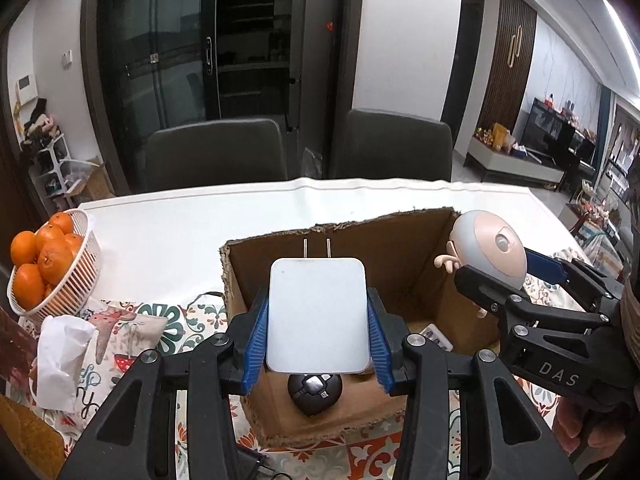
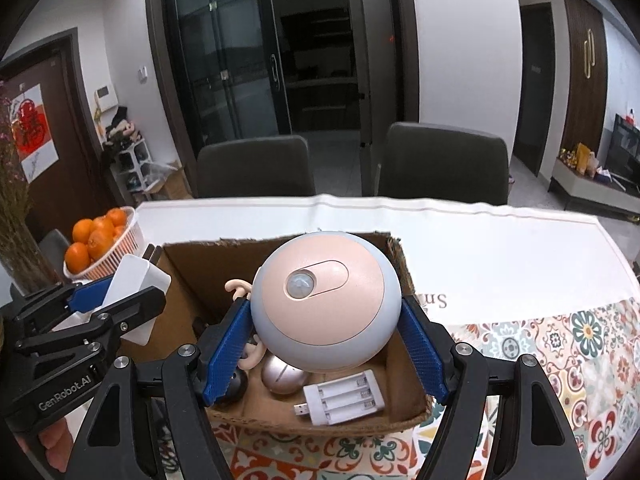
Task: Organize rigid objects
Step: 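Carry the white pad and pink lamp with both tools over the box, then open the left tool dropping the pad while the right tool releases the lamp into the box, then withdraw both tools toward the black adapter and astronaut keychain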
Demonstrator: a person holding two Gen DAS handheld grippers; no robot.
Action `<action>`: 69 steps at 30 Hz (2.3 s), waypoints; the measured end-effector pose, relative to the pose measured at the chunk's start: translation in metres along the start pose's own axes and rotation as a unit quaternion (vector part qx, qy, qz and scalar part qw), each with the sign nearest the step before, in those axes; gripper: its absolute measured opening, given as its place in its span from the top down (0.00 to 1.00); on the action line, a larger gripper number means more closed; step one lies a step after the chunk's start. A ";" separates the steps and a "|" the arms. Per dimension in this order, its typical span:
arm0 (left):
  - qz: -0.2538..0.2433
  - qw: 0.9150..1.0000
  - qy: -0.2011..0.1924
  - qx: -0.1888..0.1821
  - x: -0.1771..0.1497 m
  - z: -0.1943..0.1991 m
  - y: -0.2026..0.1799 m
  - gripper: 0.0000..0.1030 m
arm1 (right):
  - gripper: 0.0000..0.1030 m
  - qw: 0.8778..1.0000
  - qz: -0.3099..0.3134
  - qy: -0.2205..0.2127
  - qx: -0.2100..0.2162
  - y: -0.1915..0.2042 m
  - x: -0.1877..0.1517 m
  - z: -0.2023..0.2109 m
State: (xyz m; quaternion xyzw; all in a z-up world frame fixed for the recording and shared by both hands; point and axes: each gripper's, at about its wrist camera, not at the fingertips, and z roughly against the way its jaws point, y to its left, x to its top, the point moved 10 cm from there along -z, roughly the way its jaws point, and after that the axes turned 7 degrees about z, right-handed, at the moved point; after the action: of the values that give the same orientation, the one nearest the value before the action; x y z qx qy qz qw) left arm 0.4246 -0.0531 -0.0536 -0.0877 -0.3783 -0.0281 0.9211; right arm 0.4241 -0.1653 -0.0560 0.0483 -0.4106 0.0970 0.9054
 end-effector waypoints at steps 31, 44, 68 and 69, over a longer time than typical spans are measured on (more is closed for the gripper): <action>-0.023 0.999 0.024 -0.001 -0.014 0.002 -0.004 0.57 | 0.27 0.999 0.027 0.035 0.002 0.008 -0.017 -0.008; -0.015 1.000 -0.014 0.001 -0.029 0.055 0.011 0.57 | 0.27 0.999 0.001 -0.022 -0.025 0.021 -0.023 0.048; -0.022 0.999 -0.049 0.003 -0.077 0.120 0.052 0.45 | 0.26 0.996 -0.053 -0.046 -0.049 0.067 -0.068 0.101; -0.022 0.999 -0.049 0.001 -0.080 0.122 0.053 0.45 | 0.26 0.996 -0.062 -0.045 -0.049 0.068 -0.071 0.102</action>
State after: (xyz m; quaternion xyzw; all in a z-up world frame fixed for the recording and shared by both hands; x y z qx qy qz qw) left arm 0.2897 0.0206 -0.0315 -0.0800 -0.4253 -0.0439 0.9005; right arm 0.2882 -0.1255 -0.0419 0.0336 -0.4515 0.0185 0.8915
